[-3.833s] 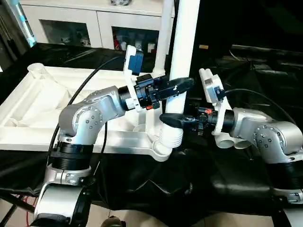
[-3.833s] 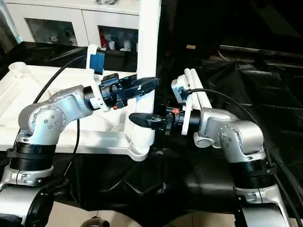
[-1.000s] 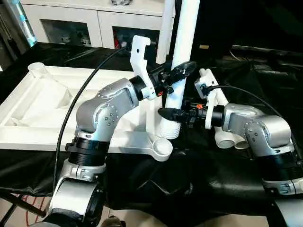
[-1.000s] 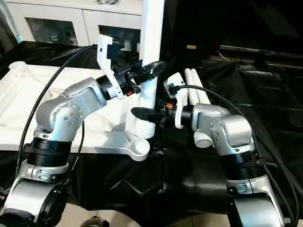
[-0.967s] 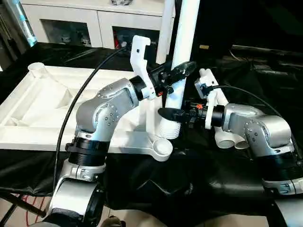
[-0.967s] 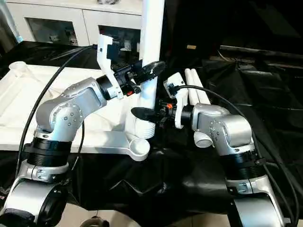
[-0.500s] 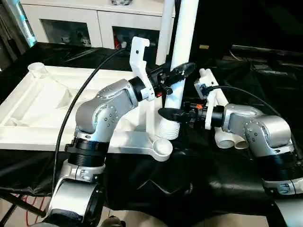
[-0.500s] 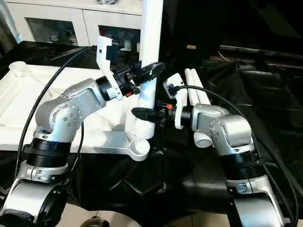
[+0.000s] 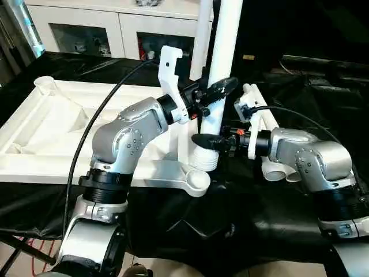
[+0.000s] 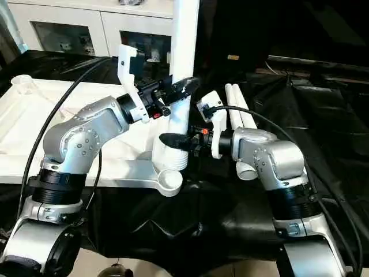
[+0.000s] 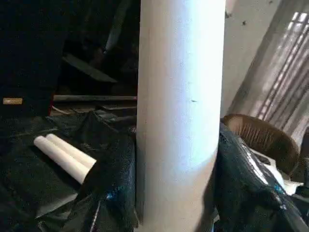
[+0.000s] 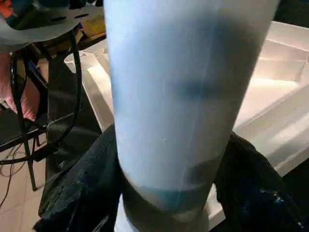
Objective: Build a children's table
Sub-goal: Insert table leg to table base
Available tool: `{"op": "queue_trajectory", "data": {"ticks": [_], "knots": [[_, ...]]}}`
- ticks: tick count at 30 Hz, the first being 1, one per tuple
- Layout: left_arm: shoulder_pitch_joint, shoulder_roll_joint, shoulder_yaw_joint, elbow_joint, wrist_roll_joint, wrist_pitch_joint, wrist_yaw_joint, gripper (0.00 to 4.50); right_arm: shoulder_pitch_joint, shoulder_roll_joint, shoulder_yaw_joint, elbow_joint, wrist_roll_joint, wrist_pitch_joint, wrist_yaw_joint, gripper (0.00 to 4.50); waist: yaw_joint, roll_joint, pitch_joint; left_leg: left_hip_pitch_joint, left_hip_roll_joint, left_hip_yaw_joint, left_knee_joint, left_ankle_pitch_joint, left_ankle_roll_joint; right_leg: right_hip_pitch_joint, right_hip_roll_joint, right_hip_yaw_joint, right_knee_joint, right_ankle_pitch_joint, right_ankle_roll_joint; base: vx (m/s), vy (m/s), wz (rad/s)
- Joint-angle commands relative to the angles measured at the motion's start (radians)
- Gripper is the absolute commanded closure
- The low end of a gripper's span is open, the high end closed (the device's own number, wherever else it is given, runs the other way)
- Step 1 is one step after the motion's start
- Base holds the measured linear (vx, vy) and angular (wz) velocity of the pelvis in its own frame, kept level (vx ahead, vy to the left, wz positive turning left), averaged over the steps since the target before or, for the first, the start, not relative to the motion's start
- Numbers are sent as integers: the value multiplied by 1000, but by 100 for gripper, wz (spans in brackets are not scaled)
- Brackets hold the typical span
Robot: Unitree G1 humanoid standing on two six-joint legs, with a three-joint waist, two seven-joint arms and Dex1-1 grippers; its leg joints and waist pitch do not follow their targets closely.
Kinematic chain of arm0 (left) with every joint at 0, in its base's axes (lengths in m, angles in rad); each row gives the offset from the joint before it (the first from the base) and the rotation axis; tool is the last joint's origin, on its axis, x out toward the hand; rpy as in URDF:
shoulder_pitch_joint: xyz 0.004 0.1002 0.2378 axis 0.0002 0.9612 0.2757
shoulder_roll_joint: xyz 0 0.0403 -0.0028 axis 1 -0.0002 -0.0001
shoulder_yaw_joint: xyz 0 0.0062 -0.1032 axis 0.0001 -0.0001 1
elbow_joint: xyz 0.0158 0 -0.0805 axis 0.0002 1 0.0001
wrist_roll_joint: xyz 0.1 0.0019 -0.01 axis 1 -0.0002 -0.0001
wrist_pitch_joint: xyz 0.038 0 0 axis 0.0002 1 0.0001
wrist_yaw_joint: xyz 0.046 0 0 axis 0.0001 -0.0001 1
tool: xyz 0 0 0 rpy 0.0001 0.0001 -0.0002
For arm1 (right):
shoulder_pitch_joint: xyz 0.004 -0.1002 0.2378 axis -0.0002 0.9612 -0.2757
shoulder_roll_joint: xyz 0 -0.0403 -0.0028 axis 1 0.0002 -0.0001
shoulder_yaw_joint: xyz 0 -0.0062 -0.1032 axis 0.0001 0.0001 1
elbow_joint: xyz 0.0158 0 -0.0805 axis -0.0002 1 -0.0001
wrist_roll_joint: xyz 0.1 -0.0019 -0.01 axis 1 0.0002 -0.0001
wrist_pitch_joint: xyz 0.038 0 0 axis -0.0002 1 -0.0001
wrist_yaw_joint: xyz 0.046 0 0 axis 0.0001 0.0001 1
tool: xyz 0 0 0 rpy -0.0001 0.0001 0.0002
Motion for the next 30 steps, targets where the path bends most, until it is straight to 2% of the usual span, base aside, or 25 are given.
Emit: {"op": "queue_trajectory", "data": {"ticks": [1,5,6,12,19,20,22,26,27,28,30], "knots": [[-11,0,-13,-34,-3,4,-12,266,-2,-5,2,11,-7,-2,-1,177,4,-9,-82,16,33,-7,-56,-97,17,63,-77,48,-66,-144,-170,0,0,0],[-10,2,-14,-37,-5,6,-16,266,-2,-4,-2,9,-1,5,2,177,4,-9,-83,16,33,-7,-56,-97,17,63,-77,48,-66,-147,-169,0,0,0],[-10,2,-15,-37,-5,6,-17,266,-2,-3,-3,9,0,6,2,213,4,-9,-82,15,33,-7,-56,-95,17,64,-77,48,-65,-144,-170,0,0,0],[-12,3,-16,-32,-3,2,-23,266,-3,-2,-5,13,0,5,1,255,4,-8,-83,16,33,-7,-56,-94,18,63,-76,48,-64,-132,-174,0,0,0],[-13,6,-20,-26,16,-14,-14,266,-2,0,-6,14,1,2,-1,262,4,-7,-83,17,34,-8,-56,-95,17,63,-77,48,-64,-129,-176,0,0,0],[-14,7,-21,-24,23,-20,-10,231,-1,0,-6,15,0,1,-1,262,4,-7,-83,16,33,-8,-56,-96,17,63,-77,48,-64,-129,-176,0,0,0],[-18,1,-4,-14,9,-5,4,197,1,6,-10,16,-1,-9,-7,262,4,-6,-83,17,33,-7,-56,-97,16,63,-77,48,-64,-130,-177,0,0,0],[-17,-8,8,-10,8,-48,-3,168,4,17,-21,18,0,-22,-19,262,4,-4,-83,16,33,-8,-56,-97,16,63,-77,48,-65,-128,-181,0,0,0],[-17,-21,26,-5,1,-77,-1,168,5,25,-29,20,1,-30,-28,262,4,-5,-83,16,33,-8,-56,-97,15,64,-77,48,-65,-127,-180,0,0,0],[-20,-59,84,11,-34,-151,6,164,6,48,-52,27,5,-50,-54,262,4,-6,-83,15,33,-7,-55,-99,14,65,-79,48,-67,-127,-184,0,0,0],[-22,-73,108,19,-51,-174,10,164,6,57,-63,31,7,-58,-66,262,4,-8,-84,15,33,-8,-56,-99,14,66,-78,47,-65,-120,-189,0,0,0]]}}
